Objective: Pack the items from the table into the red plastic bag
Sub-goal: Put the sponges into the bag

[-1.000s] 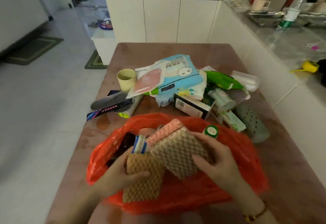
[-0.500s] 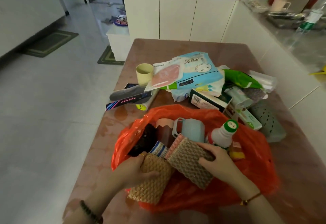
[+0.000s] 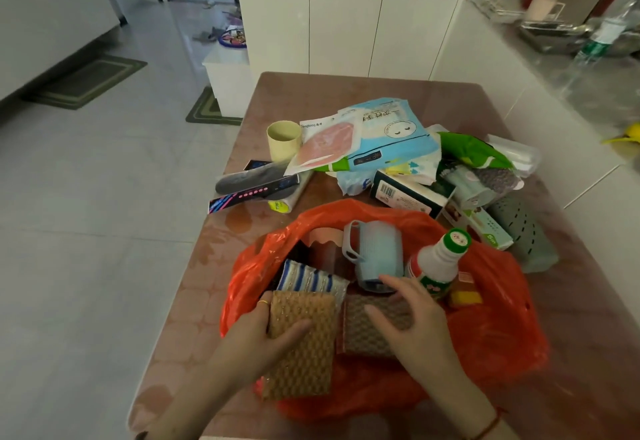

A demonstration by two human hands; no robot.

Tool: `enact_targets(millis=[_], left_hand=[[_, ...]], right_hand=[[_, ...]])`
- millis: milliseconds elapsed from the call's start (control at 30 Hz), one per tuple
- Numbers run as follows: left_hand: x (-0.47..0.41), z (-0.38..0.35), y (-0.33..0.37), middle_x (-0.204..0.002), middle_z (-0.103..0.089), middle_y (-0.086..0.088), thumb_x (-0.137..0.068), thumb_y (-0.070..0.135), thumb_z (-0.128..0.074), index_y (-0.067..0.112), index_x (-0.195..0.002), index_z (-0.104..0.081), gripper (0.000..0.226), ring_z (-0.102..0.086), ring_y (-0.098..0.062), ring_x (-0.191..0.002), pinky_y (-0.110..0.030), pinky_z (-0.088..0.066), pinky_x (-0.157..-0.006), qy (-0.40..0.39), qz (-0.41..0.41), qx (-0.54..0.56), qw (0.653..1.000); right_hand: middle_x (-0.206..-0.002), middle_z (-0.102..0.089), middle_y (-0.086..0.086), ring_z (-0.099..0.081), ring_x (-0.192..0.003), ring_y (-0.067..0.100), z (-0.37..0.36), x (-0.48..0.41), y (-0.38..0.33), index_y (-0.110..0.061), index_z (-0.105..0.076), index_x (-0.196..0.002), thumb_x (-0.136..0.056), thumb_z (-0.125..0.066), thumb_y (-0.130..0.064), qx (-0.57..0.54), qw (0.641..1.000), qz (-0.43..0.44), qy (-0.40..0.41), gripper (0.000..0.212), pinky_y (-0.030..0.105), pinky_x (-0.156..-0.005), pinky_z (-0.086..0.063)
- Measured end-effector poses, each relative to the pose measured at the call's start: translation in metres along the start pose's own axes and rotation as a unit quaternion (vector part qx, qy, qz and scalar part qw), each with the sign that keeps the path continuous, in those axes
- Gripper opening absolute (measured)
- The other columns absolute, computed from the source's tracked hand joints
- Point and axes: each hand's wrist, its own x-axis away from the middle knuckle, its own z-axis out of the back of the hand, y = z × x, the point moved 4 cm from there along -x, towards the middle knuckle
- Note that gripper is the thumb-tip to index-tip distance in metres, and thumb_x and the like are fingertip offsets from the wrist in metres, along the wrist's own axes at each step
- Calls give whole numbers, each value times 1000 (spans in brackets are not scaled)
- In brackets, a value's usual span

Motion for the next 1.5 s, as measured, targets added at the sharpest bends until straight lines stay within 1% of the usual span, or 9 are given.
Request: enact_targets(millis=[67,200,400,600,833,933,1100,1233,1500], left_hand=[[7,-2,13,-90,-54,25,-68,64,-55,41,-99,-40,41,-57,19,-78,-3,-45,-63,-7,-4,98,995],[14,-5,20,-98,-62,30,-65,74,-52,46,-103,-42,49,-54,21,-94,-7,-47,-80,-20,-83,124,989],[15,21,-30,-136,-42,-5,-68,65,-51,16,-138,-34,86,-40,-22,-126,-35,-33,-105,297,-10,-34,954],[13,9,-60,-88,-63,-3,-64,36,-61,10,-117,-52,59,-64,-23,-84,-33,-50,-67,203,124,234,943],[23,21,-51,-83,-61,-2,-78,18,-62,27,-80,-53,13,-58,-18,-78,-29,-47,-65,212,119,372,896],[25,24,-45,-83,-63,-6,-87,7,-55,22,-83,-55,16,-59,-21,-78,-30,-48,-61,193,113,387,894],[21,35,-42,-88,-60,6,-75,29,-65,34,-96,-48,27,-61,-2,-75,-18,-43,-61,188,57,254,947],[16,58,-25,-107,-53,4,-68,34,-73,28,-129,-34,73,-54,-16,-93,-29,-45,-80,248,13,127,960],[-32,69,85,-132,-47,3,-82,30,-63,26,-134,-38,58,-41,-14,-125,-25,-30,-101,240,-186,-43,952]], right_hand=[[-117,-49,-23,-50,-108,-3,-17,4,-12,-36,-40,-130,-68,-73,-42,-146,981,-84,-99,71,21,-92,-43],[-114,-61,-10,-62,-101,3,-37,-6,-22,-38,-43,-122,-62,-80,-29,-257,934,-127,-212,71,20,-80,-54],[-103,-57,-13,-59,-93,5,-26,-2,7,-31,-42,-117,-71,-75,-9,-355,905,-228,56,61,35,-79,-53],[-86,-56,-5,-55,-72,8,-65,45,12,-19,-48,-89,-73,-75,-7,-289,900,-321,56,34,21,-57,-47],[-92,-60,10,-62,-85,25,-99,48,20,-17,-46,-82,-74,-75,-22,-299,870,-392,29,31,41,-77,-55],[-75,-61,-1,-60,-65,4,-107,53,10,-15,-44,-77,-75,-74,-22,-184,931,-306,-73,30,10,-59,-45],[-105,-59,-8,-56,-98,3,-94,47,-5,-27,-55,-114,-81,-63,-38,20,966,-139,-216,35,10,-82,-39],[-90,-65,-13,-62,-83,5,-32,17,-22,-36,-63,-93,-81,-67,-23,-34,988,-103,-109,18,7,-70,-45],[-86,-67,-10,-63,-75,-1,104,-69,-13,-24,-66,-95,-82,-65,-10,-101,985,-63,127,19,10,-64,-51]])
